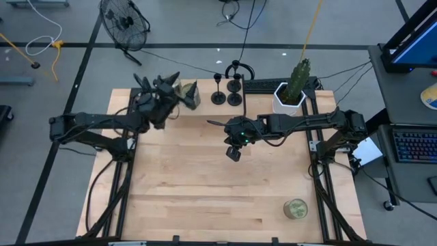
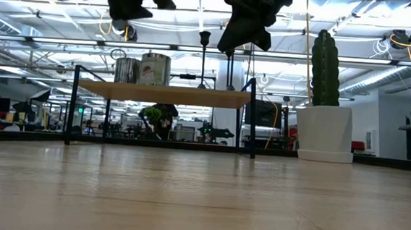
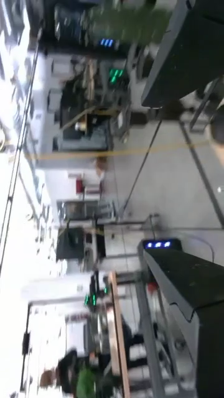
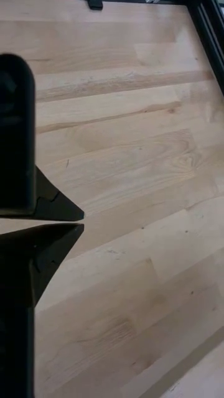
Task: Pick & Place candle stick holders
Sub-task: Put the top scented candle on the shelf, then put the scented candle on the shelf
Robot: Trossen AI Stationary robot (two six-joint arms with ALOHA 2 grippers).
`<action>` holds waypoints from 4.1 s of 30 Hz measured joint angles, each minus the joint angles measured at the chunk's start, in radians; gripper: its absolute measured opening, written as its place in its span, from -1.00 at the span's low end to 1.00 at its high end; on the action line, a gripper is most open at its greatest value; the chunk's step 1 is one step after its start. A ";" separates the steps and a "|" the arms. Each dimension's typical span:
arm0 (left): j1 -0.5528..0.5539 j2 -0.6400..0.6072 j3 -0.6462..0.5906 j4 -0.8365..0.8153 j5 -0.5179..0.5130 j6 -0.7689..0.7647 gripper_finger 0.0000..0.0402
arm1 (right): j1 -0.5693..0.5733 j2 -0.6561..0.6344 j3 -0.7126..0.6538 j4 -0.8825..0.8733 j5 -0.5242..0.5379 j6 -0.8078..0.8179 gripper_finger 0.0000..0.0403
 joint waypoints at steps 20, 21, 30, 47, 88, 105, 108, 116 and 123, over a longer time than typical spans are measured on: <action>-0.266 -0.096 -0.002 -0.467 -0.056 -0.337 0.90 | 0.002 0.000 0.000 0.000 0.000 -0.019 -0.95; -0.275 -0.097 -0.002 -0.495 -0.075 -0.352 0.85 | 0.002 0.000 0.000 0.000 0.000 -0.019 -0.95; -0.294 -0.081 -0.002 -0.700 -0.148 -0.493 0.24 | 0.002 0.000 0.000 0.000 0.000 -0.019 -0.95; -0.189 0.054 -0.003 -0.625 -0.195 -0.495 -0.45 | 0.002 0.000 0.000 0.008 0.000 -0.015 -0.95; 0.040 0.053 -0.002 -0.571 -0.025 -0.427 -0.46 | 0.002 0.000 0.000 0.008 0.000 -0.015 -0.95; -0.138 -0.070 -0.002 -0.552 -0.007 -0.445 -0.46 | 0.003 0.000 0.000 -0.060 -0.003 0.000 -0.95; -0.193 -0.128 -0.002 -0.619 -0.008 -0.450 -0.46 | 0.005 0.000 0.000 -0.110 -0.004 0.001 -0.95; -0.315 -0.250 -0.002 -0.966 0.118 -0.713 -0.46 | 0.043 0.000 0.000 -0.299 -0.062 0.016 -0.95; -0.387 -0.276 -0.002 -1.086 0.299 -0.809 -0.46 | 0.104 -0.005 0.000 -0.508 -0.155 0.044 -0.95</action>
